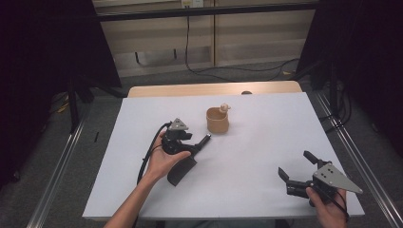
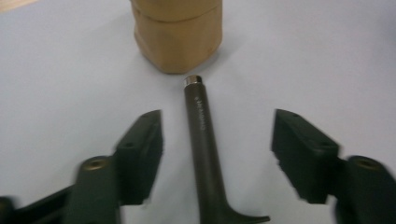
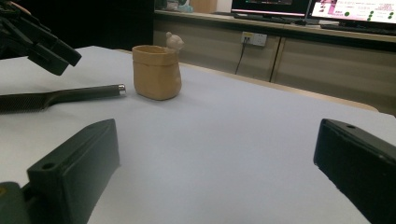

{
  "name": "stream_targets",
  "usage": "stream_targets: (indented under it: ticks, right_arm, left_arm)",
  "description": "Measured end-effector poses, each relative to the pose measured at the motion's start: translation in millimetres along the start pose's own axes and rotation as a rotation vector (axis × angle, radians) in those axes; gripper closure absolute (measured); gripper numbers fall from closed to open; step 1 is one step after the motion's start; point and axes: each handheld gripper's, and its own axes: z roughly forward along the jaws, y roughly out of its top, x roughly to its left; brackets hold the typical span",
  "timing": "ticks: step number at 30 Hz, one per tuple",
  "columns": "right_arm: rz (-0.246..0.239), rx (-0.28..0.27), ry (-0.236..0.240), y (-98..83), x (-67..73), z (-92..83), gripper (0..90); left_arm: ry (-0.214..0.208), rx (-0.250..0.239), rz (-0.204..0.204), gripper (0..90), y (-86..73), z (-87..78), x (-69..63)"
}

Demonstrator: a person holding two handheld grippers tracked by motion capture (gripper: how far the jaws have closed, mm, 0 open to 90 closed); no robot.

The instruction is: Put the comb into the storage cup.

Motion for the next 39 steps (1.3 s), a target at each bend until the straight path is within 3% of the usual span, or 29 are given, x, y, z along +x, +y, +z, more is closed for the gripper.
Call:
stream_targets:
  ticks: [2, 5, 8, 11, 14, 17, 20, 22, 25, 26, 27, 30, 32, 35, 36, 39]
  right_arm:
    - [-0.001, -0.002, 0.004, 0.1, 0.4, -0.3, 0.0]
    - [-0.003, -0.003, 0.006, 0.2, 0.3, -1.1, 0.0]
    - [-0.002, 0.0, 0.005, 0.1, -0.3, -1.2, 0.0]
    - [0.001, -0.004, 0.007, 0.3, 0.2, -1.9, 0.0]
    - [-0.006, -0.006, 0.012, 0.4, 0.5, -2.1, 0.0]
    - [-0.004, -0.005, 0.011, 0.3, 0.5, -2.0, 0.0]
    - [-0.001, -0.004, 0.012, 0.2, 0.5, -2.1, 0.0]
    - [-0.002, -0.003, 0.011, 0.2, 0.4, -2.2, 0.0]
    - [-0.005, -0.002, 0.009, 0.1, 0.4, -2.1, 0.0]
    - [-0.005, -0.002, 0.009, 0.1, 0.5, -2.1, 0.0]
    - [-0.006, -0.002, 0.009, 0.1, 0.5, -2.1, 0.0]
    - [-0.007, 0.0, 0.008, 0.0, 0.4, -1.9, 0.0]
    - [-0.007, 0.0, 0.007, 0.0, 0.3, -1.6, 0.0]
    - [-0.007, 0.001, 0.005, -0.2, 0.1, -1.1, 0.0]
    - [-0.005, 0.003, 0.005, -0.1, 0.2, -1.1, 0.0]
    - [-0.008, 0.0, 0.002, 0.0, 0.1, -1.3, 0.0]
  left_arm:
    - [-0.001, 0.005, -0.016, 13.4, -1.9, -0.5, 2.8]
    - [-0.007, 0.004, -0.016, 10.8, -2.3, -1.2, 3.9]
    - [0.037, 0.0, 0.021, 6.3, -1.2, -2.3, 2.7]
    - [0.058, 0.012, 0.011, 5.8, -0.3, -4.2, 1.1]
    - [0.036, 0.02, -0.001, 5.8, -1.3, -3.8, 1.5]
    - [0.045, 0.034, 0.038, 5.1, -1.7, -1.6, 0.4]
    - [0.035, 0.047, 0.037, 5.0, -0.8, -0.6, 0.4]
    - [0.064, 0.079, 0.03, 5.0, 0.7, -0.3, -0.7]
    - [0.055, 0.149, 0.024, 5.0, 3.9, 1.3, -2.5]
    - [0.025, 0.177, 0.019, 4.9, 5.2, 2.0, -2.1]
    - [0.004, 0.185, 0.009, 4.9, 5.7, 3.3, -1.4]
    - [0.026, 0.209, 0.019, 5.8, 6.7, 4.8, -1.6]
    - [0.01, 0.24, 0.007, 6.6, 8.0, 6.1, -0.3]
    - [0.022, 0.276, 0.023, 6.7, 9.4, 10.4, 0.7]
    - [-0.005, 0.279, 0.026, 7.8, 9.2, 11.7, 1.9]
    - [-0.012, 0.32, 0.01, 7.6, 11.3, 17.1, 2.7]
